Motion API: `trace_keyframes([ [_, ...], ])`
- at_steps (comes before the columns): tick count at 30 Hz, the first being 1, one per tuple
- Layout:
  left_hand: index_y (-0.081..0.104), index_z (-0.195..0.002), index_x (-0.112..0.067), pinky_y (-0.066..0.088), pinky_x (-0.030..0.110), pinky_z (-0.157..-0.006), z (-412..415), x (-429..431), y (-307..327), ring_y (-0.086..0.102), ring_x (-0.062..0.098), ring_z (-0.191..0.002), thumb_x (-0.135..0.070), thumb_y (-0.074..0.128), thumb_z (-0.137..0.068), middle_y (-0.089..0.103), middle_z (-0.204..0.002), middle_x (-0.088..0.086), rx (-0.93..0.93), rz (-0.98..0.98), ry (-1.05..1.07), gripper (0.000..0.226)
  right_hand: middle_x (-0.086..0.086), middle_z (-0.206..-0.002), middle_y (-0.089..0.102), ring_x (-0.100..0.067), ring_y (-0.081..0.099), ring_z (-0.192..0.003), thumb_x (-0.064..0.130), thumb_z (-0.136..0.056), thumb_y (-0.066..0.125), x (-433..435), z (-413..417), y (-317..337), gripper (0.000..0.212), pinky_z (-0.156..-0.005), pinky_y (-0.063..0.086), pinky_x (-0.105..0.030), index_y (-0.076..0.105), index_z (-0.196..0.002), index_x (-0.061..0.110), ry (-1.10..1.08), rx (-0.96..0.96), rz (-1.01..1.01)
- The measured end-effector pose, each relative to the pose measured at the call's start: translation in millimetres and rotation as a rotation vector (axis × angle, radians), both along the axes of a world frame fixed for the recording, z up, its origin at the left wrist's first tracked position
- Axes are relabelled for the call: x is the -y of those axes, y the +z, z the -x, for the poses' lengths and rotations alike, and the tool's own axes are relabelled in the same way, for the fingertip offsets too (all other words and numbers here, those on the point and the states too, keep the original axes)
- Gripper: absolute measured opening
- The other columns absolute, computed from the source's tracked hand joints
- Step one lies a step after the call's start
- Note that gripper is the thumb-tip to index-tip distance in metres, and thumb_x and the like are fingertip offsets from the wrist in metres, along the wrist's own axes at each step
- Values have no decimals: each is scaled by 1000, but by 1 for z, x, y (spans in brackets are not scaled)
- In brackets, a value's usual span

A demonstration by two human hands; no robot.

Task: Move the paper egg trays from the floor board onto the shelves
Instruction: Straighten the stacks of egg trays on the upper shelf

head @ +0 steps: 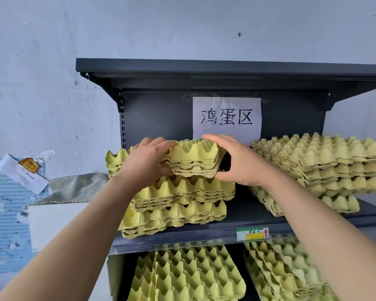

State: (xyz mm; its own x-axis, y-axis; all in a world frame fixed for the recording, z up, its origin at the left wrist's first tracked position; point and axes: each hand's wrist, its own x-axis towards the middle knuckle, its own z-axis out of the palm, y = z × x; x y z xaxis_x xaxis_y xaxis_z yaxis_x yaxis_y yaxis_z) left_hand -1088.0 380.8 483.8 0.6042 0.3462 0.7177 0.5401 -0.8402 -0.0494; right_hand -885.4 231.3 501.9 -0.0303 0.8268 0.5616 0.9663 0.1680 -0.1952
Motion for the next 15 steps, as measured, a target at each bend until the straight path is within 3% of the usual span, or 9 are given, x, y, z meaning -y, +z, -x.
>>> trace_keyframes([
  [2, 39, -140, -32, 37, 38, -94, -8, 6, -1, 43, 20, -109, -36, 75, -77, 52, -120, -11, -23, -19, 22, 72, 12, -144, 32, -5, 29, -130, 20, -72, 70, 3, -1, -4, 85, -109, 25, -25, 28, -143, 41, -32, 68, 41],
  [5, 37, -141, -33, 33, 41, -98, -18, 13, -4, 43, 21, -114, -42, 72, -78, 51, -124, -12, -55, -55, 55, 72, 13, -149, 22, -6, 19, -136, 30, -69, 76, 6, -5, -9, 96, -107, 19, -21, 21, -148, 36, -55, 33, 140],
  [8, 34, -142, -35, 31, 42, -101, -29, 16, -7, 42, 21, -117, -47, 70, -78, 48, -128, -10, -59, -82, 54, 75, 6, -151, 24, -12, 21, -139, 37, -71, 79, 3, -4, -14, 97, -108, 20, -25, 22, -149, 29, -145, 31, 65],
  [11, 21, -147, -37, 24, 43, -111, -22, 9, -14, 37, 23, -127, -59, 70, -72, 35, -141, -3, -86, -98, 118, 92, 6, -137, 40, -11, 39, -124, 34, -73, 79, -3, -11, -20, 85, -98, 29, -20, 35, -144, 20, -156, 14, -13],
  [13, 11, -149, -35, 19, 46, -115, -7, 0, -19, 31, 27, -134, -61, 71, -69, 28, -148, 3, -121, -30, 198, 104, 8, -127, 44, -5, 42, -111, 31, -73, 79, -3, -18, -25, 79, -93, 29, -17, 40, -141, 18, -143, -18, -46],
  [15, 11, -150, -31, 22, 45, -112, 7, -7, -20, 33, 26, -135, -57, 68, -75, 36, -148, 3, -135, 41, 227, 98, 11, -118, 44, -1, 41, -105, 28, -74, 79, -4, -23, -28, 76, -92, 29, -14, 43, -140, 18, -115, -46, -90],
])
